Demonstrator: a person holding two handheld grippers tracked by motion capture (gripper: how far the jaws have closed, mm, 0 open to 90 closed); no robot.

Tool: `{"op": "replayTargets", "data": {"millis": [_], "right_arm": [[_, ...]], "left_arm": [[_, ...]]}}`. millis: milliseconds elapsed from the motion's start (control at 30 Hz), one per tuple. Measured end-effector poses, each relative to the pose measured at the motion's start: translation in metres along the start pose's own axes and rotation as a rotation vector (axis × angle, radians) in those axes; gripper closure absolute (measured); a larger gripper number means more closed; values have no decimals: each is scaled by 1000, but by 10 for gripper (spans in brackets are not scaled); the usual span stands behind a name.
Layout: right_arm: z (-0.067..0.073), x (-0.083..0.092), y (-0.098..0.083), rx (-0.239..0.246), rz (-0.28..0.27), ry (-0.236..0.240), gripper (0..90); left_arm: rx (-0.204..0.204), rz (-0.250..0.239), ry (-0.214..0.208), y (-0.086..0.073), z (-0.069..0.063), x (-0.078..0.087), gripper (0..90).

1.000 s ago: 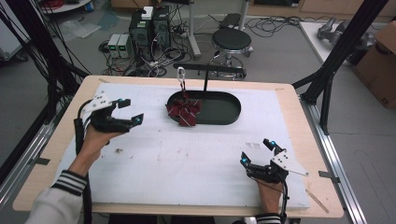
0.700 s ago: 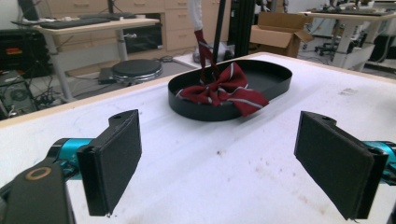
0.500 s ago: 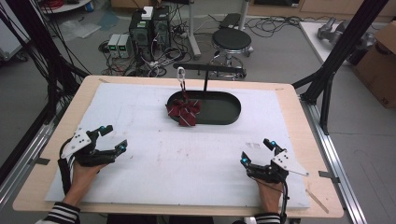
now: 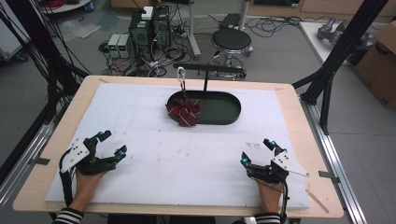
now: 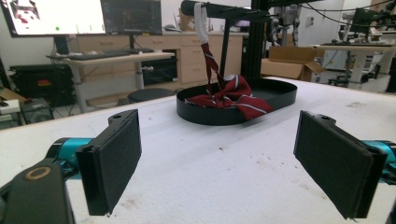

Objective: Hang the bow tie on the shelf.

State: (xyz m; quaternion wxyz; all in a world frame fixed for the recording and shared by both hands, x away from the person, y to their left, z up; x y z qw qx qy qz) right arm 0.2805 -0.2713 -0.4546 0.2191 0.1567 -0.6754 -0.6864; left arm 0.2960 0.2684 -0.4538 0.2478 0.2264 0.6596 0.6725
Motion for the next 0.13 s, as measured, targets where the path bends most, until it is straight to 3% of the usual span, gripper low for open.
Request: {"op": "replayTargets", "data": {"millis": [133], "right_arm": [[0, 0, 0, 2, 0, 0, 18]], "left_arm": [[17, -1, 2, 0, 2, 1, 154]]}}
Point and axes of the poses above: each handheld gripper's, and its own axes: x roughly backward along the jaws, y roughly out of its top, z roughly to its left, the point moved 2 cm from there along -x, roughly forward along the jaws, and after that the axes turned 1 degree about -x, right-handed, at the moved point
